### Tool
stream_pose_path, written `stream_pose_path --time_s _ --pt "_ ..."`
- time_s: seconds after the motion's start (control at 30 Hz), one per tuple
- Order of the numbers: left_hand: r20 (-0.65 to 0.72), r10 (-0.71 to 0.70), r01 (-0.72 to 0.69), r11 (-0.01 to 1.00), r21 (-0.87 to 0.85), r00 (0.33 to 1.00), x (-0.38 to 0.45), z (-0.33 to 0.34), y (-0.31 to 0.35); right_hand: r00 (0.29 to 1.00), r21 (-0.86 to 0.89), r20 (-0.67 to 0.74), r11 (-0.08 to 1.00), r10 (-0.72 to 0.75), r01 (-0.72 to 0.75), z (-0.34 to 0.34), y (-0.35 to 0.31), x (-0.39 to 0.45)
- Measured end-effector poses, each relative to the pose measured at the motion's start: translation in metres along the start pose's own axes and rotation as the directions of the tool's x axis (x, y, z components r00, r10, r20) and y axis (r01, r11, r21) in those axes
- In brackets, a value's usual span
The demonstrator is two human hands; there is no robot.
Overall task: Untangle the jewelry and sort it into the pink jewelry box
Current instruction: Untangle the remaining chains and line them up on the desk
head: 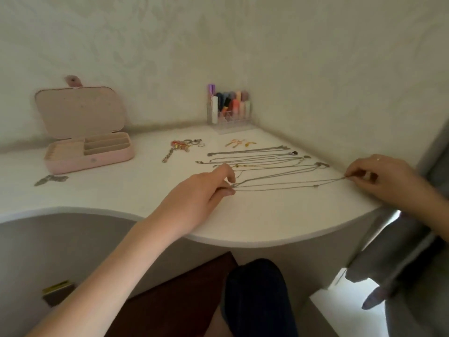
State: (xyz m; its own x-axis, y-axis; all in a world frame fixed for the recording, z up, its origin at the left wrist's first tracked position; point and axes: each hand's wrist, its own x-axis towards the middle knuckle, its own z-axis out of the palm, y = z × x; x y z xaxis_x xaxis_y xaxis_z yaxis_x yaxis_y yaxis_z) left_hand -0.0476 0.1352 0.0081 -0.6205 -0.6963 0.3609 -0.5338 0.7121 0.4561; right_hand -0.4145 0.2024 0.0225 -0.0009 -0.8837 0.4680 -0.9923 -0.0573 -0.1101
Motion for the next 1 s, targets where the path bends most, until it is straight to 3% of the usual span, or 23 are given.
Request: stream_pose_path --time_s 0.17,0.27,0.4,0.5,0.57,0.63,0.77,0.9,1.0 --pt "-0.024 0.113 -0.108 0.981 0.162 0.993 0.004 0.009 0.001 0.994 -0.180 0.081 0.979 -0.078 0.091 0.014 0.013 0.002" --pt "0.025 0.191 -0.192 0.964 0.182 0.981 0.006 0.008 0.000 0.995 -0.184 0.079 0.980 -0.063 0.077 0.018 0.015 0.001" --pt "0.057 0.114 -0.119 0.988 0.098 0.992 0.007 0.006 0.000 1.000 -0.121 0.011 0.993 0.020 -0.018 0.015 0.005 -0.001" --pt "-0.053 0.074 -0.078 0.994 -0.073 0.996 0.010 0.004 0.004 0.986 0.006 -0.102 0.991 0.133 -0.133 0.015 -0.007 0.003" --pt "-0.040 0.023 -0.026 0.997 -0.072 0.999 0.017 0.008 0.011 0.978 0.104 -0.119 0.982 0.170 -0.158 0.018 -0.016 0.009" --pt "0.128 -0.058 0.053 0.998 0.042 0.990 0.027 0.019 0.020 0.988 0.182 -0.019 0.972 0.152 -0.146 0.024 -0.025 0.020" --pt "0.345 -0.176 0.050 0.937 0.345 0.922 0.048 0.046 0.030 0.956 0.289 0.285 0.957 -0.075 -0.011 0.049 -0.037 0.048" --pt "0.355 -0.243 0.094 0.917 0.387 0.903 0.068 0.046 0.003 0.885 0.105 0.455 0.993 -0.100 0.059 0.069 -0.027 0.073" --pt "0.355 -0.250 0.093 0.910 0.405 0.901 0.080 0.039 -0.020 0.873 0.061 0.483 0.997 -0.066 0.041 0.076 -0.020 0.086"
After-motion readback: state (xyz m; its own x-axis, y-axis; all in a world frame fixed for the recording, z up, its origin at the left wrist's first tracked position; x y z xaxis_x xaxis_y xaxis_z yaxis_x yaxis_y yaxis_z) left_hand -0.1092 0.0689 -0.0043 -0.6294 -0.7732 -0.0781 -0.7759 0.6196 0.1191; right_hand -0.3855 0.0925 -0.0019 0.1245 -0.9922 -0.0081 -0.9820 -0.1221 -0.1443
